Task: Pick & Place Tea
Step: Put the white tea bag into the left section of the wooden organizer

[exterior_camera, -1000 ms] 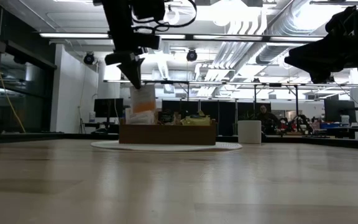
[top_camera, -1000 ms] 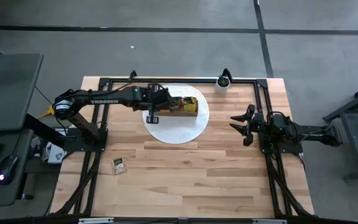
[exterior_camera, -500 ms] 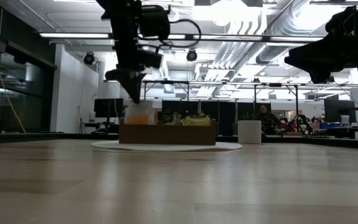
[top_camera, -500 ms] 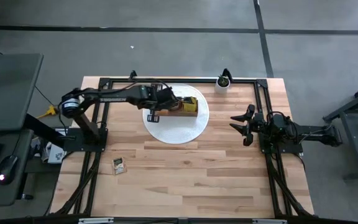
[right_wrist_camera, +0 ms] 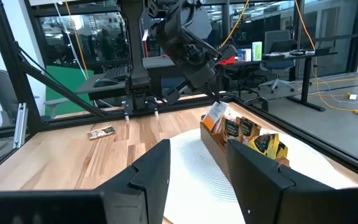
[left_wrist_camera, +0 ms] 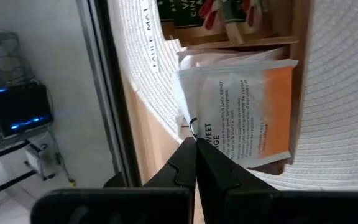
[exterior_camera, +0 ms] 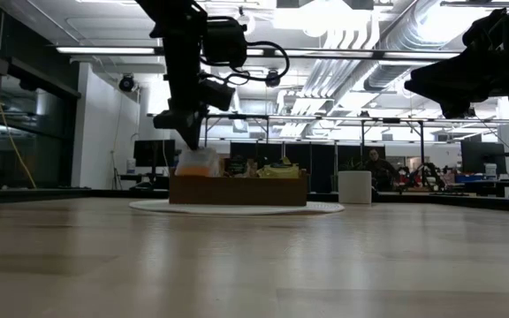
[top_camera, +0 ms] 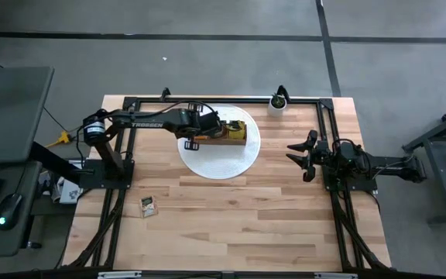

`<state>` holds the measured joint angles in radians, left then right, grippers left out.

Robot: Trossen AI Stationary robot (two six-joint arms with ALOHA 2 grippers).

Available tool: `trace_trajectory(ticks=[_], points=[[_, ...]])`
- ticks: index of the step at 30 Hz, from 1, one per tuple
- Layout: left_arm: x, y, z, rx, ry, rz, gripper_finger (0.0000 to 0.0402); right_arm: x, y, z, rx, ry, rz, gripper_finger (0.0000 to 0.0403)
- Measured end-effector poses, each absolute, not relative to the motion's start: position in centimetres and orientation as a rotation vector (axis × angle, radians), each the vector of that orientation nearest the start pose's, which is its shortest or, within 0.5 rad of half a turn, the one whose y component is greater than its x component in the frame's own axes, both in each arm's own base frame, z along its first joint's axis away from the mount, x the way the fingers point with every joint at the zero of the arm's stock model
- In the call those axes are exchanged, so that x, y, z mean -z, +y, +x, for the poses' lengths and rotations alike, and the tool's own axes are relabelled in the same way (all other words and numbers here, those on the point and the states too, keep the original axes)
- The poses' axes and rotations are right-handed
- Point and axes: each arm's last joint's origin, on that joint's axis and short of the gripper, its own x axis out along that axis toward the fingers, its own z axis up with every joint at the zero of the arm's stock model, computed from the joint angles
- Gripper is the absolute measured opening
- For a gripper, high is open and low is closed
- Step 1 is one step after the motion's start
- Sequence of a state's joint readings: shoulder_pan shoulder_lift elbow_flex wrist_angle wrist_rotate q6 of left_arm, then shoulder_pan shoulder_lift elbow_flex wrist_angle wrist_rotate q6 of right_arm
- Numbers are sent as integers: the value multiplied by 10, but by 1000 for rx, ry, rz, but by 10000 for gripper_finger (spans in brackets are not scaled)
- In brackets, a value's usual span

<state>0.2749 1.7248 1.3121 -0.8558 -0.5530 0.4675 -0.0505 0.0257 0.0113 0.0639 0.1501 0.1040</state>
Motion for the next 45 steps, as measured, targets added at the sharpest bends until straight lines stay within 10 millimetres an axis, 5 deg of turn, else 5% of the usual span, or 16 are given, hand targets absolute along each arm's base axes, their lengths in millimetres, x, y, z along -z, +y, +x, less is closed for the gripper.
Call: trace_trajectory(ticks=[40,45], points=[[-233,89,324,-346,1416,538,0,-171,-9,98,198,-59,106,153],[-221,90,327,-333,1452,507,0,-171,-9,98,198,-60,106,153]])
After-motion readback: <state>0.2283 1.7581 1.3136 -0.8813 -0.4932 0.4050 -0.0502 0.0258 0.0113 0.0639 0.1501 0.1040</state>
